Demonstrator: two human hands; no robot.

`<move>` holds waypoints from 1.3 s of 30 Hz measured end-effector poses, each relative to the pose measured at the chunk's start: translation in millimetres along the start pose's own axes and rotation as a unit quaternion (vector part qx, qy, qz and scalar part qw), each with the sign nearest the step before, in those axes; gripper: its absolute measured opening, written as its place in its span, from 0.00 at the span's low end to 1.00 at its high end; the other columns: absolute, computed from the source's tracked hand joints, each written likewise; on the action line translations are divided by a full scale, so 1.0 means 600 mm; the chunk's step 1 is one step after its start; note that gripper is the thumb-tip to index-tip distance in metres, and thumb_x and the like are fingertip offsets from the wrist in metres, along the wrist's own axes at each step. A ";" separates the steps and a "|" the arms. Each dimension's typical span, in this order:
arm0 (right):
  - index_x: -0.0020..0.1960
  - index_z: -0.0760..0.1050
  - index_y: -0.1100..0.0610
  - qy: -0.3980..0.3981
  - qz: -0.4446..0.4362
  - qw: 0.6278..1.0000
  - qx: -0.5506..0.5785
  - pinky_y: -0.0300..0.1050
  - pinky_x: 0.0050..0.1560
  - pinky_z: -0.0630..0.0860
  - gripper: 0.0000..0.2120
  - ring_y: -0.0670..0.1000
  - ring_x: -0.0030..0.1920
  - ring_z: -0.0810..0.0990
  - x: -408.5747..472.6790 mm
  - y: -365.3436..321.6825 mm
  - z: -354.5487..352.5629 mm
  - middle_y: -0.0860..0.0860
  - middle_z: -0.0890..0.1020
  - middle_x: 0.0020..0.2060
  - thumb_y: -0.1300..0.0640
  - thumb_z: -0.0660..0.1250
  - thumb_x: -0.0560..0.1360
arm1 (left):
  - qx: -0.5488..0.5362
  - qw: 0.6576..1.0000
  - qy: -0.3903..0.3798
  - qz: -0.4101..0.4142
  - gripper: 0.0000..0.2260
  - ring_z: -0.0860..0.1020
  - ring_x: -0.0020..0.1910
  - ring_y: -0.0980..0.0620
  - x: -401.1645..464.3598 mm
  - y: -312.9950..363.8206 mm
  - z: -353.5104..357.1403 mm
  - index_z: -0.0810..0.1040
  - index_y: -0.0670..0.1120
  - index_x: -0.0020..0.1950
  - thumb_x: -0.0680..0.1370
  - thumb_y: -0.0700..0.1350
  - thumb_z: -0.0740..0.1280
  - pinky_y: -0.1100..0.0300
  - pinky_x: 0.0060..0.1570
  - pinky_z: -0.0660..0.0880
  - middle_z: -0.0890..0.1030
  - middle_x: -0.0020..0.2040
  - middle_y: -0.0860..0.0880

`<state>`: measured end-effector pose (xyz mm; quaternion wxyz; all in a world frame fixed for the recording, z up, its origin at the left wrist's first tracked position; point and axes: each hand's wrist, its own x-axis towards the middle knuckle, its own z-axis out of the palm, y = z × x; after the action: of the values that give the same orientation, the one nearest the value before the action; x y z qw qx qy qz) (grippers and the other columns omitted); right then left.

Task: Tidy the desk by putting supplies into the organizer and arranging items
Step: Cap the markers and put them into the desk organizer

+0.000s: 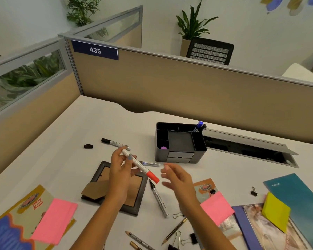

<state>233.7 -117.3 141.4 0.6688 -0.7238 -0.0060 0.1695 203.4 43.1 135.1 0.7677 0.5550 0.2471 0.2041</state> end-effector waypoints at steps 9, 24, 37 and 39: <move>0.49 0.81 0.58 0.033 -0.035 0.998 0.032 0.39 0.42 0.80 0.06 0.53 0.43 0.84 0.008 -0.025 -0.018 0.56 0.84 0.40 0.63 0.69 0.72 | 0.034 0.999 0.001 -0.004 0.07 0.83 0.47 0.51 -0.015 -0.042 -0.002 0.74 0.47 0.54 0.77 0.44 0.66 0.57 0.41 0.80 0.81 0.51 0.47; 0.52 0.70 0.59 0.187 -0.275 0.891 -0.310 0.42 0.43 0.73 0.09 0.52 0.45 0.78 0.269 -0.169 -0.187 0.50 0.79 0.43 0.57 0.67 0.75 | 0.648 0.746 -0.057 0.142 0.17 0.66 0.64 0.45 0.147 -0.130 -0.074 0.76 0.51 0.64 0.75 0.51 0.68 0.49 0.53 0.59 0.75 0.64 0.51; 0.42 0.79 0.60 0.139 -0.269 0.727 -0.616 0.50 0.42 0.68 0.04 0.62 0.47 0.73 0.367 -0.101 -0.194 0.55 0.82 0.41 0.59 0.71 0.70 | 0.664 0.734 -0.089 0.109 0.06 0.67 0.56 0.54 0.166 -0.140 -0.063 0.74 0.57 0.55 0.80 0.49 0.60 0.57 0.49 0.56 0.74 0.55 0.56; 0.43 0.81 0.60 0.142 -0.263 0.705 -0.643 0.49 0.41 0.65 0.03 0.62 0.49 0.73 0.366 -0.099 -0.197 0.55 0.81 0.42 0.59 0.70 0.71 | 0.665 0.732 -0.100 0.108 0.07 0.67 0.57 0.54 0.163 -0.139 -0.065 0.73 0.57 0.57 0.79 0.52 0.60 0.57 0.49 0.57 0.74 0.55 0.57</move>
<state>483.2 -173.5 152.6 0.0515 -0.9629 -0.2087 -0.1634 260.9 105.1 30.6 0.1951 0.9640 0.1802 0.0122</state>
